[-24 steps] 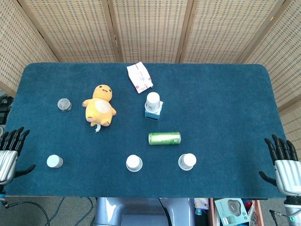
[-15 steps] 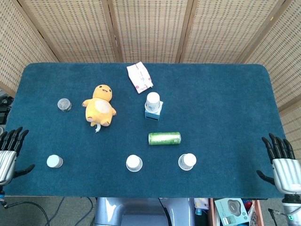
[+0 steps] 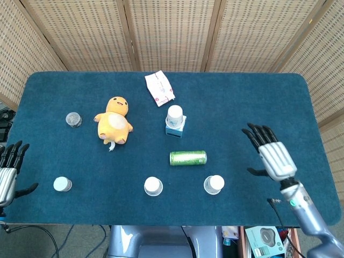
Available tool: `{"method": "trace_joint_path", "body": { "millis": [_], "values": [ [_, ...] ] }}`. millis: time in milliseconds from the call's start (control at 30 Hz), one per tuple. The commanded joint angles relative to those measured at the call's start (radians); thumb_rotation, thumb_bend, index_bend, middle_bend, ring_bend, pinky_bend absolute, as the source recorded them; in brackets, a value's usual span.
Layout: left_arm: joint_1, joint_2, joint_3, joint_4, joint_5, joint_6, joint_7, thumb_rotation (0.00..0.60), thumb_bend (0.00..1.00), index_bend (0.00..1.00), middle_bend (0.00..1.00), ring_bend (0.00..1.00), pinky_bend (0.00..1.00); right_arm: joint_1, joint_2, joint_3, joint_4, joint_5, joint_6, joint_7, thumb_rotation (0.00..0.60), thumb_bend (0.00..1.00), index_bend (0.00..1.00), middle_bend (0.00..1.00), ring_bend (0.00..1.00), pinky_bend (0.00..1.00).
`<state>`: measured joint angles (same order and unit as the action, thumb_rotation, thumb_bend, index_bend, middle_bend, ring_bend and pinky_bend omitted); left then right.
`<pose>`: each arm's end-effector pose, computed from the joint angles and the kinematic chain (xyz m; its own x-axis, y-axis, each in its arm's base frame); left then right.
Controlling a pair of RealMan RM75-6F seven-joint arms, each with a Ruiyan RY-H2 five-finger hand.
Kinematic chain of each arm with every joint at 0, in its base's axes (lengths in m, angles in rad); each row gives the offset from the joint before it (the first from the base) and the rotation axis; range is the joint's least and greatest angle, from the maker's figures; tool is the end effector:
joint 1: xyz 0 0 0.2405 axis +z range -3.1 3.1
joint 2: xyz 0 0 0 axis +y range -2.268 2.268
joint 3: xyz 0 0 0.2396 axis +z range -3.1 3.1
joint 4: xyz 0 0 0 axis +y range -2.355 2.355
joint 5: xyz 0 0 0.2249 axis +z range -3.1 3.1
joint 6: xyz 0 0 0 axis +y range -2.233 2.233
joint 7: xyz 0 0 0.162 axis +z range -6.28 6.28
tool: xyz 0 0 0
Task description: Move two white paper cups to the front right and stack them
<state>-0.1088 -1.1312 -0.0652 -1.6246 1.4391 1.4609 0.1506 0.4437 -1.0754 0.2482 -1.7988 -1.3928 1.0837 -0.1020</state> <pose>-0.3021 0.2092 0.1355 0.5009 0.0082 0.8655 0.8651 0.0257 -0.5009 -0.1753 -0.3158 0.1096 0.3717 -0.1005 0.9229 -0.8901 -0.3212 0.3234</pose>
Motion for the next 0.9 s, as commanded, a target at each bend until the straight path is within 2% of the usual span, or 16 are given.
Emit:
{"method": "trace_joint_path", "body": {
  "millis": [33, 67, 167, 267, 400, 567, 800, 900],
  "values": [
    [-0.007, -0.007, -0.007, 0.009, -0.012, -0.011, 0.004, 0.600, 0.13, 0.00, 0.00, 0.00, 0.00, 0.127, -0.050, 0.098, -0.009, 0.129, -0.118, -0.024, 0.600, 0.00, 0.00, 0.00, 0.00, 0.00],
    [-0.010, -0.010, -0.008, 0.011, -0.020, -0.020, 0.007, 0.600, 0.13, 0.00, 0.00, 0.00, 0.00, 0.179, -0.079, 0.129, 0.016, 0.177, -0.154, -0.035, 0.600, 0.00, 0.00, 0.00, 0.00, 0.00],
    [-0.017, -0.015, -0.014, 0.015, -0.036, -0.033, 0.016, 0.600, 0.13, 0.00, 0.00, 0.00, 0.00, 0.277, -0.144, 0.167, 0.092, 0.291, -0.213, -0.090, 0.600, 0.00, 0.00, 0.00, 0.00, 0.00],
    [-0.025, -0.021, -0.021, 0.026, -0.052, -0.047, 0.015, 0.600, 0.13, 0.00, 0.00, 0.00, 0.00, 0.368, -0.205, 0.177, 0.194, 0.404, -0.288, -0.130, 0.600, 0.00, 0.00, 0.01, 0.00, 0.01],
    [-0.034, -0.030, -0.031, 0.052, -0.073, -0.063, 0.003, 0.600, 0.13, 0.00, 0.00, 0.00, 0.00, 0.463, -0.283, 0.181, 0.324, 0.542, -0.347, -0.150, 0.600, 0.00, 0.00, 0.08, 0.00, 0.09],
    [-0.041, -0.031, -0.041, 0.060, -0.092, -0.073, -0.006, 0.600, 0.13, 0.00, 0.00, 0.00, 0.00, 0.539, -0.369, 0.174, 0.418, 0.639, -0.356, -0.164, 0.600, 0.01, 0.01, 0.13, 0.04, 0.15],
    [-0.053, -0.032, -0.050, 0.071, -0.128, -0.105, -0.011, 0.600, 0.13, 0.00, 0.00, 0.00, 0.00, 0.623, -0.459, 0.173, 0.512, 0.724, -0.371, -0.168, 0.600, 0.15, 0.08, 0.22, 0.12, 0.25],
    [-0.059, -0.032, -0.054, 0.079, -0.141, -0.118, -0.015, 0.600, 0.13, 0.00, 0.00, 0.00, 0.00, 0.652, -0.495, 0.176, 0.552, 0.738, -0.365, -0.164, 0.600, 0.17, 0.11, 0.24, 0.14, 0.27]
  ]
}}
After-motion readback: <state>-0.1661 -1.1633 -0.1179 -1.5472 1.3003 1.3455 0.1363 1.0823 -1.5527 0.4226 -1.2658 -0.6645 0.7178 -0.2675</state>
